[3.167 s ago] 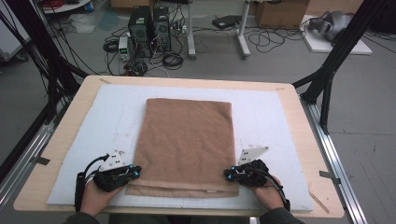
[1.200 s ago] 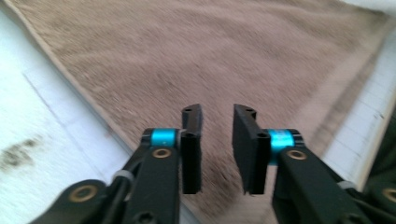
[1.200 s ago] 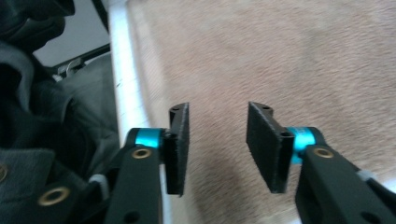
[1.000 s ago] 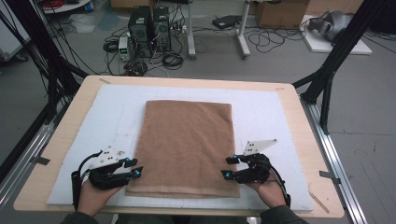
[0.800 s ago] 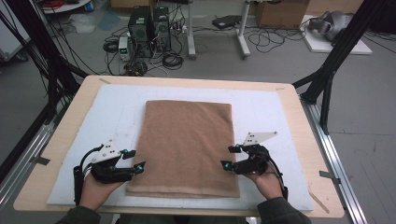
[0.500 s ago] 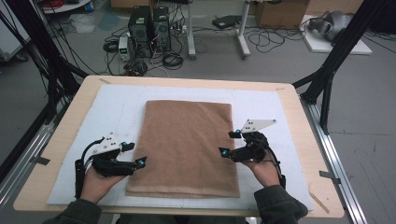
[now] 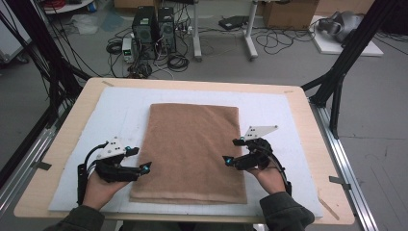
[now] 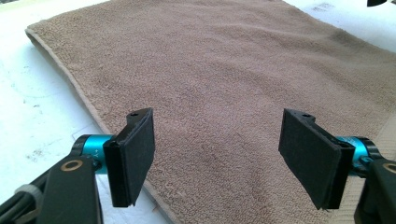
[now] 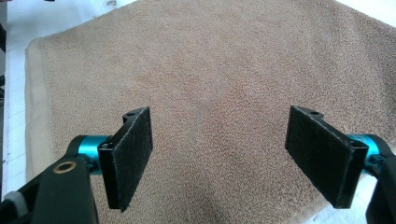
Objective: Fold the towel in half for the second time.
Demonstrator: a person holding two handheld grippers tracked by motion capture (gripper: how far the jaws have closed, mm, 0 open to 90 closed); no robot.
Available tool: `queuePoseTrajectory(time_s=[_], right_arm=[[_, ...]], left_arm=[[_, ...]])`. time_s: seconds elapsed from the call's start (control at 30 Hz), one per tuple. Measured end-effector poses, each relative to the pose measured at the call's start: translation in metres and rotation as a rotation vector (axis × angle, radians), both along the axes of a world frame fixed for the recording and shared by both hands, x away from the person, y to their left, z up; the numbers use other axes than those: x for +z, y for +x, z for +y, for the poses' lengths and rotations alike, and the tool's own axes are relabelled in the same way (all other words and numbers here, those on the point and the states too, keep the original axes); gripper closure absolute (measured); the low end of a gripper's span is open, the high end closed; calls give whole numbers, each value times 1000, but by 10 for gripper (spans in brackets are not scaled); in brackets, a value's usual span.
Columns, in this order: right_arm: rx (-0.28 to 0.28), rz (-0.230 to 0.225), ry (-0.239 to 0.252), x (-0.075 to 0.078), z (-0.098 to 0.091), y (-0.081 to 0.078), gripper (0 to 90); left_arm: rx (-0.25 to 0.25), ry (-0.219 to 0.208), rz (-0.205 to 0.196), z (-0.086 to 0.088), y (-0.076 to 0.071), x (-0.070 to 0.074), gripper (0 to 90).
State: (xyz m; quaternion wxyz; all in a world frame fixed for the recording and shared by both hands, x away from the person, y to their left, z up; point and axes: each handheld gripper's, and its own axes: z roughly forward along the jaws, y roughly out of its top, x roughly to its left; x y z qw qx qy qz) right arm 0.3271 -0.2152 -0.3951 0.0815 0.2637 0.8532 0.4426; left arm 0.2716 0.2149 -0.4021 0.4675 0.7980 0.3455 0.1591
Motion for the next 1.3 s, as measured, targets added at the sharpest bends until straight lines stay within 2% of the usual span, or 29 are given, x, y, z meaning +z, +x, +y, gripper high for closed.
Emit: queuePoseTrajectory(time_s=[0.13,0.27,0.3,0.33,0.4,0.47,0.57,0.67,0.73,0.8,0.87,1.0,1.1,1.17,1.3], right_arm=[[4,-10,-10,1,1,2,225],[-7,-16,-39,5,0,13,228],[-12,-16,-43,7,-1,17,228],[-13,-10,-46,9,-1,22,229],[-21,-18,-65,16,-2,34,231],[-32,-12,-33,23,-4,49,232],[-60,-7,-39,34,-6,73,235],[-102,-2,-56,36,-11,92,235],[-141,0,-49,30,-17,101,237],[-175,10,-87,21,-20,108,248],[-202,22,-105,10,-22,112,256],[-265,32,-115,-13,-25,116,304],[-280,54,-138,-25,-24,118,314],[-287,57,-150,-30,-21,119,326],[-294,47,-189,-35,-15,121,356]], left_arm=[[21,8,-4,3,7,-1,279],[69,29,10,9,28,2,284],[78,20,10,10,34,5,287],[80,15,6,11,40,9,293],[96,45,-15,9,52,17,300],[110,60,-25,8,66,24,301],[134,32,-8,8,85,29,303],[179,9,1,11,104,21,349],[195,0,23,13,113,12,344],[209,11,36,14,120,4,351],[232,33,38,11,124,-2,358],[252,30,73,7,132,-14,374],[270,29,96,5,137,-21,394],[289,61,103,4,140,-26,394],[300,83,126,3,144,-33,377]])
